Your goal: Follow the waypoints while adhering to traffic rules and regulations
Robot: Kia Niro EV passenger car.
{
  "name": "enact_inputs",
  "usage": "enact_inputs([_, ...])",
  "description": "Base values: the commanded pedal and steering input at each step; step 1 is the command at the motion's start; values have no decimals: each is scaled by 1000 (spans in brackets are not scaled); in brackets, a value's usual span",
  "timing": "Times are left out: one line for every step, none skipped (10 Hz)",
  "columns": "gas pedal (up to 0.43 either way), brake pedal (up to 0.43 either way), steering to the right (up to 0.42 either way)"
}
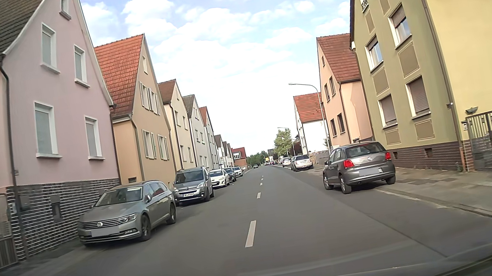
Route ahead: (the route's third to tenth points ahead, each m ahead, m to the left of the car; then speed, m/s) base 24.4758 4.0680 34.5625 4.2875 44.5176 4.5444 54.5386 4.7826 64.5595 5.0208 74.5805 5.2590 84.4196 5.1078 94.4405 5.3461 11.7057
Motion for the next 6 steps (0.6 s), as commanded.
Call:
enact_inputs([79, 30, -1])
enact_inputs([79, 30, -1])
enact_inputs([79, 30, -1])
enact_inputs([79, 30, -1])
enact_inputs([79, 30, -1])
enact_inputs([79, 30, -1])
